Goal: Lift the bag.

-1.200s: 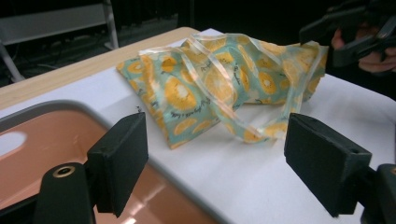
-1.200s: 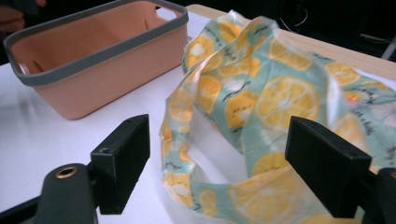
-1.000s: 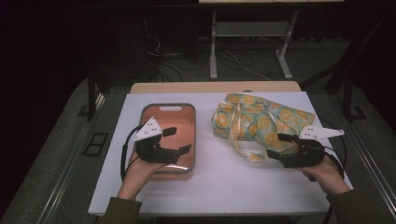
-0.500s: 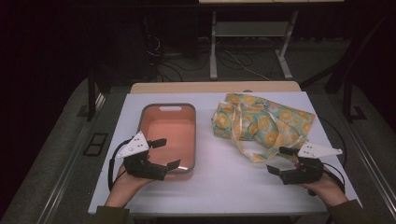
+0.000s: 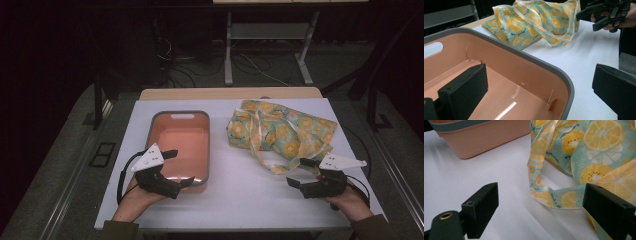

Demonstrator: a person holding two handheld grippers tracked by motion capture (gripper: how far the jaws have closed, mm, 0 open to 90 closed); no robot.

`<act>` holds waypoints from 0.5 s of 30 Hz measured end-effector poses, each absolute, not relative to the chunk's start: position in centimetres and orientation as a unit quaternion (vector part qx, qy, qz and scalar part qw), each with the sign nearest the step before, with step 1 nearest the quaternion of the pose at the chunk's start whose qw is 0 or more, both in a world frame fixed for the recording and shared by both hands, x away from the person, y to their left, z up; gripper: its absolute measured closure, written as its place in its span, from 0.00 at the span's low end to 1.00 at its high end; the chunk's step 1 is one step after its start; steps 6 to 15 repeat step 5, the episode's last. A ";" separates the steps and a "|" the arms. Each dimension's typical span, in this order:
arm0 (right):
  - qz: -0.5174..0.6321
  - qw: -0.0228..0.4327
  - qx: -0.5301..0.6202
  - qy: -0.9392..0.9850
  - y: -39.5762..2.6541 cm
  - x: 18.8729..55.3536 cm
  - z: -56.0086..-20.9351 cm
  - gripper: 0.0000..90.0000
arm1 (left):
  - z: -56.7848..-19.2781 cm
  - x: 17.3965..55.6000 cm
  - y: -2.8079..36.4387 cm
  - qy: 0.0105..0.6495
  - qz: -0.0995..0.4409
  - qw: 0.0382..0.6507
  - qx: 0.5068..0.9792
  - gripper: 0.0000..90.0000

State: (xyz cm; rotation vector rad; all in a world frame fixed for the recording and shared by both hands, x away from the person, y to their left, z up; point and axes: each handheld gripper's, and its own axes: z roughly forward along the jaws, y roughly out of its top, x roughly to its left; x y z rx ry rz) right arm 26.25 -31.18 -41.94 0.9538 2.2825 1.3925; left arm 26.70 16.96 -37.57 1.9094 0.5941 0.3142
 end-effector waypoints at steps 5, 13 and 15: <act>0.488 0.152 0.332 0.793 -31.2 26.2 -41.8 0.14 | -37.6 26.8 16.9 0.251 0.129 0.529 0.800 0.00; 0.488 0.152 0.332 0.793 -31.2 26.2 -41.8 0.14 | -37.6 26.8 16.9 0.251 0.129 0.529 0.800 0.00; 0.488 0.152 0.332 0.793 -31.2 26.2 -41.8 0.14 | -37.6 26.8 16.9 0.251 0.129 0.529 0.800 0.00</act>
